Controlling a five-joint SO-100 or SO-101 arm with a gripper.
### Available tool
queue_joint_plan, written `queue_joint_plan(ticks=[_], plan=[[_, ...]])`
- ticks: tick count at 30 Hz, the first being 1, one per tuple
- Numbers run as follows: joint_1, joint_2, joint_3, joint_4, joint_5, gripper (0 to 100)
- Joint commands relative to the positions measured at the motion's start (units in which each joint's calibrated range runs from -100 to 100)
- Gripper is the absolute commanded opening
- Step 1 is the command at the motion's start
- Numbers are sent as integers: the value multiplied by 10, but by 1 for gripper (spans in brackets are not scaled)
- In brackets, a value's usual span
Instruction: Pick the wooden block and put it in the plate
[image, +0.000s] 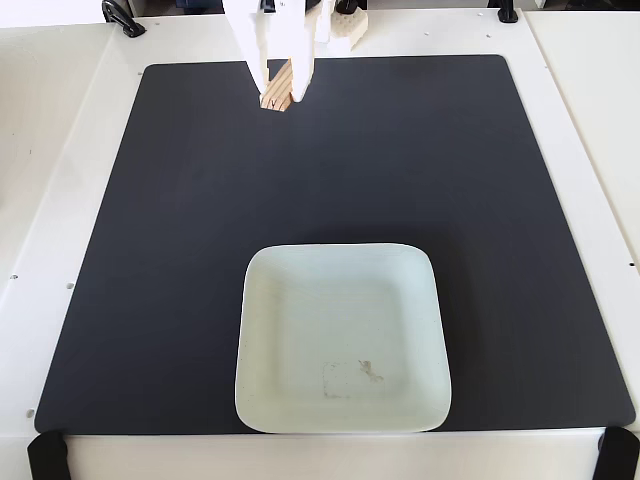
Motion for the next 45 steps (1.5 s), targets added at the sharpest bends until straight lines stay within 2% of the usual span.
queue_joint_plan(ticks=[1,12,18,31,45], plan=[[-32,-10,-35,-55,0,1],[-90,257,-188,-315,3,1],[-101,363,-252,-401,3,1],[-98,469,-285,-513,3,1],[-63,482,-285,-515,3,1]])
